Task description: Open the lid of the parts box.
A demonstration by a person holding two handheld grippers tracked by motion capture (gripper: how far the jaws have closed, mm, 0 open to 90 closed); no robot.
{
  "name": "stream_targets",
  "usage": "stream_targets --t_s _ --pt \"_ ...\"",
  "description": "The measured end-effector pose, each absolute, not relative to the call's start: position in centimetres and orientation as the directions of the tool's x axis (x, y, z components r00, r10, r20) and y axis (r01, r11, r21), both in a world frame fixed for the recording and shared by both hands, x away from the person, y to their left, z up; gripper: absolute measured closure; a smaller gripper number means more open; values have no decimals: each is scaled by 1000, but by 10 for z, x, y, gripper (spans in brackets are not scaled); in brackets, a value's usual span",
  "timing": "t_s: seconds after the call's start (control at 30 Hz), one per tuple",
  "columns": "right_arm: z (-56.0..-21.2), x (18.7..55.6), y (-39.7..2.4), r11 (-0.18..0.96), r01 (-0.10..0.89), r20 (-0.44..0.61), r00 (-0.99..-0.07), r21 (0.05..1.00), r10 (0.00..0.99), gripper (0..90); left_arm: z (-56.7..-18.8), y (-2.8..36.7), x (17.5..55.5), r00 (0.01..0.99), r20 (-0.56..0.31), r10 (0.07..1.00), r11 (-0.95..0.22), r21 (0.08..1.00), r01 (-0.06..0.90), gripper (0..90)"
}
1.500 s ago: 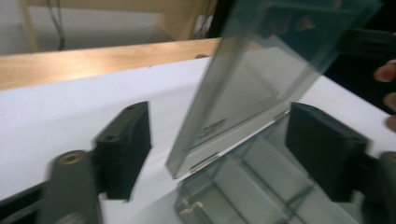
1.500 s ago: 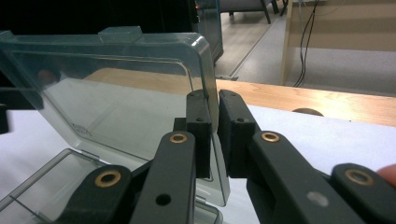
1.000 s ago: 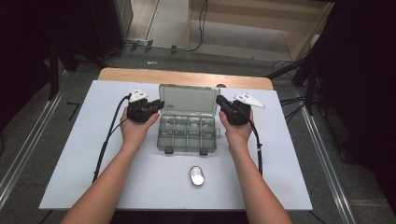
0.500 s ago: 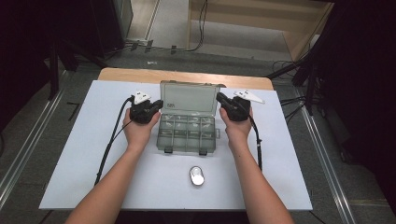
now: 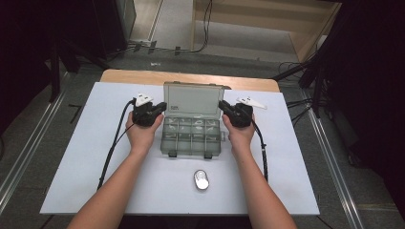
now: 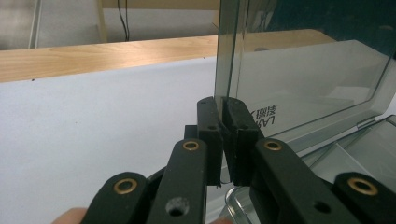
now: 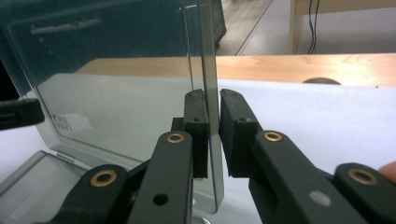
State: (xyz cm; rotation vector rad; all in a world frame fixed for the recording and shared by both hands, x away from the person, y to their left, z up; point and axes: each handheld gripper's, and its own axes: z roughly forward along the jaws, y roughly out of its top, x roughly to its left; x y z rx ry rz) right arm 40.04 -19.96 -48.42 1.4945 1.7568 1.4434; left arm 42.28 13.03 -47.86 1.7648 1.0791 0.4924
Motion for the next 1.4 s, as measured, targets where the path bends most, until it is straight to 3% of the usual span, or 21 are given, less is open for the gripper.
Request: stream_targets --t_s 0.3,0.67,0.77,1.4 --pt "-505 397 -197 -126 495 312 -314 860 896 816 -481 133 427 523 -197 829 -89 877 472 848" --pt "-509 401 -198 -128 496 317 -319 859 893 829 -487 136 433 519 -254 816 -51 864 502 833" --pt "-510 401 -198 -124 497 311 -314 859 897 830 -492 135 434 522 -257 813 -60 855 515 795" --pt "-517 407 -202 -165 549 378 -303 820 875 821 -504 142 440 495 -382 780 34 816 577 801"
